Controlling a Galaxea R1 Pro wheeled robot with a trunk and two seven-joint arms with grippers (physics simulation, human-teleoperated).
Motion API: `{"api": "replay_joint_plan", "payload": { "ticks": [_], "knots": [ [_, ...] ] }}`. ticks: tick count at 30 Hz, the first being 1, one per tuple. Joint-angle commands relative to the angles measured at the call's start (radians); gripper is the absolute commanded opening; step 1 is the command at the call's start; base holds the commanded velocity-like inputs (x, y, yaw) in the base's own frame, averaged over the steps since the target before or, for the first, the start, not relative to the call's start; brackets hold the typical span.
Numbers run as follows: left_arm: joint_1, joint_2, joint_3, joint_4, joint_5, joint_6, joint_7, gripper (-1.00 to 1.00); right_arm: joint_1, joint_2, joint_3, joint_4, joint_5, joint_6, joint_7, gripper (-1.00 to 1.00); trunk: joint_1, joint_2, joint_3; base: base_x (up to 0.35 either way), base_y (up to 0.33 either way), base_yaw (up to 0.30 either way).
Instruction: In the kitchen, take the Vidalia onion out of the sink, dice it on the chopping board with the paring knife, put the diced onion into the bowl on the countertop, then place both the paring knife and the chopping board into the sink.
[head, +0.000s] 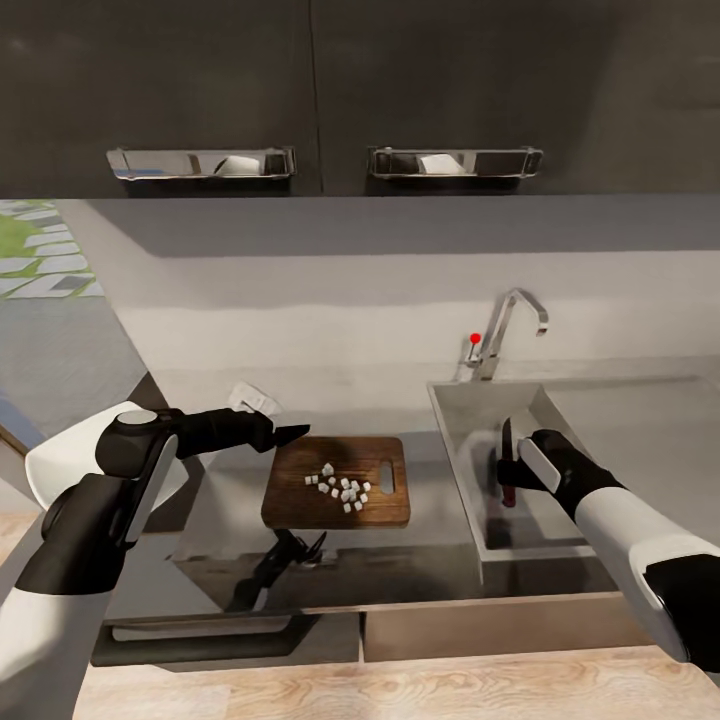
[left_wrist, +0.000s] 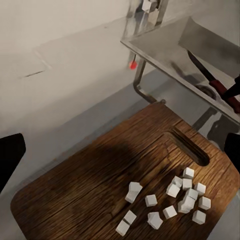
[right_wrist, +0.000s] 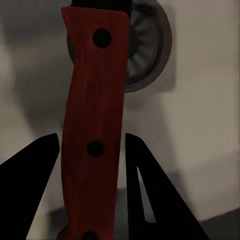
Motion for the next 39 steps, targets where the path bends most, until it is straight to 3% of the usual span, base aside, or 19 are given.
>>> {"api": "replay_joint_plan", "payload": {
  "ticks": [1,7,14,26,39],
  "knots": [
    [-0.001,0.001,-0.001,-0.001,0.001,0.007,-0.001,1.0,-0.001,-0.001,0.007,-0.001,-0.011,0.003,-0.008,-1.0,0.001,-0.002,-0.002,0.002,-0.002,0.0],
    [-0.001,0.001,0.0,0.0,0.001,0.007,-0.001,1.0,-0.001,-0.001,0.006,0.03,-0.011,0.002,-0.008,-1.0,0.001,-0.002,-0.002,0.071,-0.046,0.0],
    [-0.001,0.001,0.0,-0.001,0.001,0.007,-0.001,1.0,-0.001,0.0,0.006,0.141,-0.012,0.0,-0.008,-1.0,0.001,-0.002,-0.002,0.006,-0.004,0.0],
    [-0.001,0.001,-0.003,-0.001,0.001,0.007,-0.001,1.0,-0.001,0.018,0.006,0.152,-0.012,0.0,-0.008,-1.0,0.001,-0.002,-0.002,0.0,0.0,0.0],
    [-0.001,0.001,-0.003,-0.001,0.001,0.007,-0.001,1.0,-0.001,0.019,0.006,0.152,-0.012,-0.001,-0.008,-1.0,0.001,-0.002,-0.002,0.0,0.0,0.0]
  ]
}}
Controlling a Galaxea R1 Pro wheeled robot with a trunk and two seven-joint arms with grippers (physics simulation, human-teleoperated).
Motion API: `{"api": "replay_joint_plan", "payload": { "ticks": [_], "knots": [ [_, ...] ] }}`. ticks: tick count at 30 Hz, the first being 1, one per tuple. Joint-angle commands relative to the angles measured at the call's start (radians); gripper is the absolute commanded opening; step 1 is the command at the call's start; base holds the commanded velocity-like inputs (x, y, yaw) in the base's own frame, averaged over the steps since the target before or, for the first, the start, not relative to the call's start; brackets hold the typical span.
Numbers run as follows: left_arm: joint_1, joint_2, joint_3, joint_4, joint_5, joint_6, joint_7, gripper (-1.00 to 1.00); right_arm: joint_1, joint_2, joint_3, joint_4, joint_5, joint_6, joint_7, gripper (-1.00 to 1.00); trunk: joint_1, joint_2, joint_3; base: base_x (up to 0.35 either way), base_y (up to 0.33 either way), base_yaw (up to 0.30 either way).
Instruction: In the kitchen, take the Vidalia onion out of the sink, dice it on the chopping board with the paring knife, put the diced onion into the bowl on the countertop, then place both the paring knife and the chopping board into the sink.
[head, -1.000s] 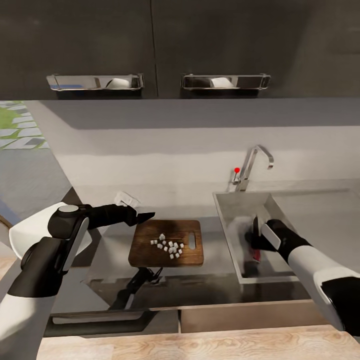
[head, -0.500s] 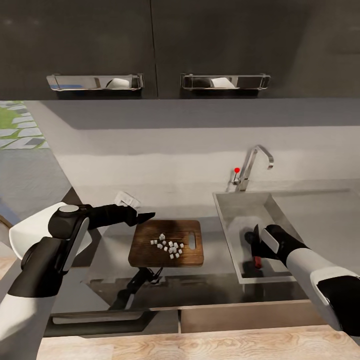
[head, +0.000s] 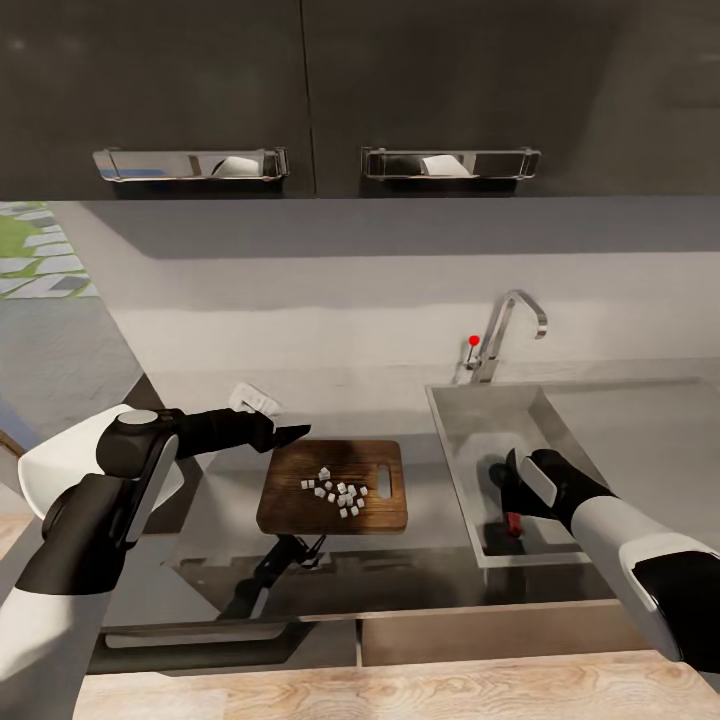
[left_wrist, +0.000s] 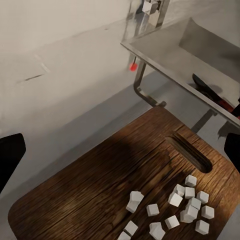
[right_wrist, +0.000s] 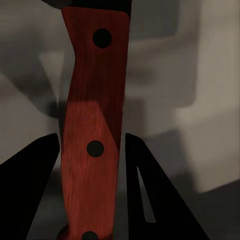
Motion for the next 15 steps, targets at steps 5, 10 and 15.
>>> {"api": "replay_joint_plan", "payload": {
  "ticks": [5,10,15],
  "knots": [
    [-0.001,0.001,-0.001,-0.001,0.001,0.007,-0.001,1.0,-0.001,0.001,0.006,-0.002,-0.011,0.004,-0.007,-1.0,0.001,-0.002,-0.002,0.132,0.041,0.0],
    [-0.001,0.001,-0.001,-0.001,0.001,0.007,-0.001,1.0,-0.001,0.002,0.006,-0.002,-0.011,0.004,-0.007,-1.0,0.001,-0.002,-0.002,0.036,0.012,0.0],
    [-0.001,0.0,-0.001,-0.001,0.001,0.007,-0.001,1.0,-0.001,0.008,0.006,-0.002,-0.011,0.004,-0.007,-1.0,0.001,-0.002,-0.002,0.001,0.0,0.0]
  ]
}}
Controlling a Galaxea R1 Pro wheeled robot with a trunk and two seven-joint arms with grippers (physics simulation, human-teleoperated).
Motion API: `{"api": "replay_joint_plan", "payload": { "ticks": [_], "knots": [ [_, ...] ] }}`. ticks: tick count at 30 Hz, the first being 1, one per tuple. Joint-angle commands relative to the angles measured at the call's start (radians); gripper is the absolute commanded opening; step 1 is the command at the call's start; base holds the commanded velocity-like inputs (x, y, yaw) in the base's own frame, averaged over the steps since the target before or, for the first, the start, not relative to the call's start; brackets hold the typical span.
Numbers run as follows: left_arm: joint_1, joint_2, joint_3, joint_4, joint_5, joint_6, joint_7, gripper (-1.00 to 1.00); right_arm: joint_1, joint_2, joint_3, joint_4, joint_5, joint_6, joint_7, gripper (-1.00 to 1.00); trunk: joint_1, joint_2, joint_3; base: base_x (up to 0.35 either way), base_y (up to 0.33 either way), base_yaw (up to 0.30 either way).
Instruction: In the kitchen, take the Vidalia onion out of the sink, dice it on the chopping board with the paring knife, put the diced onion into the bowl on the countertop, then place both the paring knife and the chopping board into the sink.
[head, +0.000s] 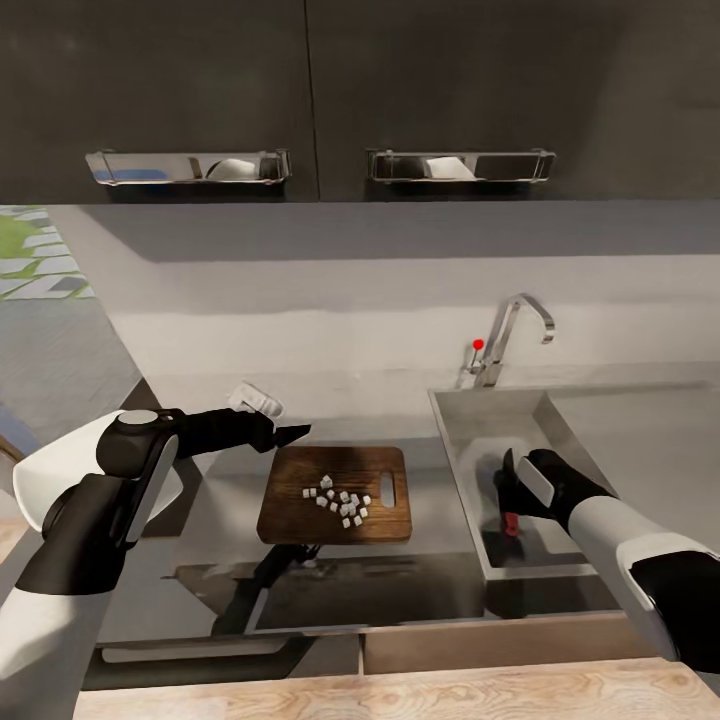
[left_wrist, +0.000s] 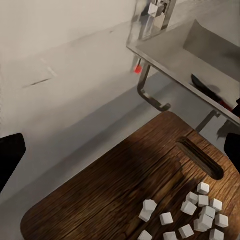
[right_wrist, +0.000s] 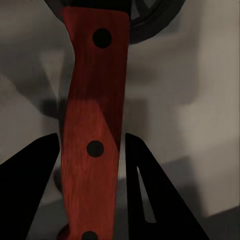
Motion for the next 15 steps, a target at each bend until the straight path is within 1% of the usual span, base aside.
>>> {"api": "replay_joint_plan", "payload": {
  "ticks": [1,11,15],
  "knots": [
    [-0.001,0.001,-0.001,-0.001,0.001,0.007,-0.001,1.0,-0.001,0.001,0.006,-0.002,-0.015,0.004,-0.007,-1.0,0.001,-0.002,-0.002,0.0,0.0,0.0],
    [-0.001,0.0,-0.001,-0.001,0.001,0.007,-0.001,1.0,-0.001,0.008,0.006,-0.002,-0.015,0.004,-0.006,-1.0,0.001,-0.002,-0.002,0.014,-0.017,0.0],
    [-0.001,0.0,-0.001,0.0,0.001,0.007,-0.001,1.0,-0.001,0.009,0.006,-0.002,-0.015,0.004,-0.006,-1.0,0.001,-0.002,-0.006,0.001,-0.001,0.0]
  ]
}}
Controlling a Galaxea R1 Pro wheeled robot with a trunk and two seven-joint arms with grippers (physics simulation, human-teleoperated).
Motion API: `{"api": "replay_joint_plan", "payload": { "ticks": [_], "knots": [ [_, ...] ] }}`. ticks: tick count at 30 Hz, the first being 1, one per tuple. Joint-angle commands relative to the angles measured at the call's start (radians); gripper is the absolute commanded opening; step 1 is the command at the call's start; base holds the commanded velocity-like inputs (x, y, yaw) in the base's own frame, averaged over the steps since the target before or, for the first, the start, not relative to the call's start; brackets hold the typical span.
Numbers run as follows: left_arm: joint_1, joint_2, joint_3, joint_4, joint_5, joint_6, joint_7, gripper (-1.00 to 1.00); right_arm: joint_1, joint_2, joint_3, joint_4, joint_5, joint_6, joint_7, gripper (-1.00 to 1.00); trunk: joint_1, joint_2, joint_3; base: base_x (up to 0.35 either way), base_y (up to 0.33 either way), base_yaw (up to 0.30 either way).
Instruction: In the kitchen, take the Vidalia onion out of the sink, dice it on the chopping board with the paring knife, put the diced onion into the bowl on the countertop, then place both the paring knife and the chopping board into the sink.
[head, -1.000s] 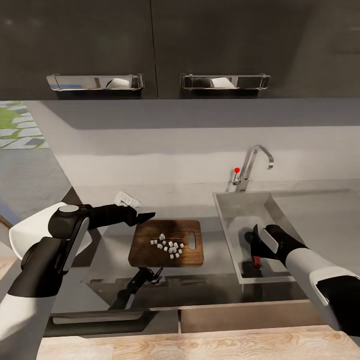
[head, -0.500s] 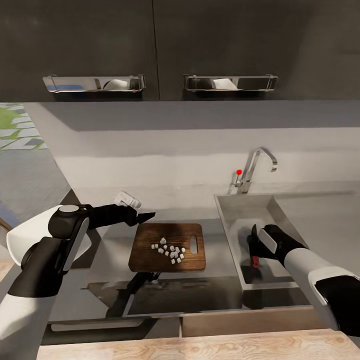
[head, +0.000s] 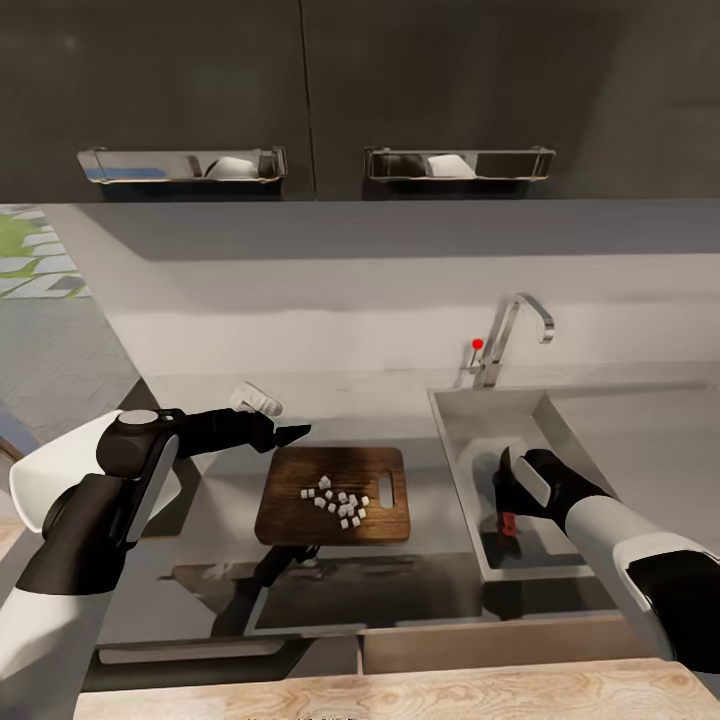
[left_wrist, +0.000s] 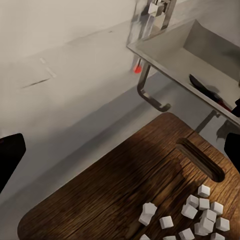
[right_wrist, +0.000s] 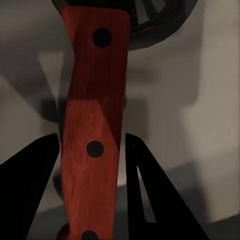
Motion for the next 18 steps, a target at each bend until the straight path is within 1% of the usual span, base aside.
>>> {"api": "replay_joint_plan", "payload": {
  "ticks": [1,14,15,18],
  "knots": [
    [-0.001,0.001,-0.001,-0.001,0.001,0.007,-0.001,1.0,0.0,-0.001,0.006,-0.001,-0.022,0.003,-0.008,-1.0,0.001,-0.002,-0.003,0.0,0.0,0.0],
    [-0.001,0.001,-0.001,-0.001,0.001,0.007,-0.001,1.0,0.0,-0.001,0.006,-0.001,-0.022,0.003,-0.008,-1.0,0.001,-0.002,-0.004,0.0,0.0,0.0],
    [-0.001,0.001,-0.001,-0.001,0.001,0.007,-0.001,1.0,0.0,-0.001,0.006,-0.001,-0.022,0.003,-0.008,1.0,0.001,-0.002,-0.004,0.0,0.0,0.0],
    [-0.001,0.001,-0.001,-0.001,0.001,0.007,-0.001,1.0,0.0,-0.001,0.006,-0.001,-0.022,0.003,-0.008,1.0,0.001,-0.002,-0.004,0.0,0.0,0.0]
  ]
}}
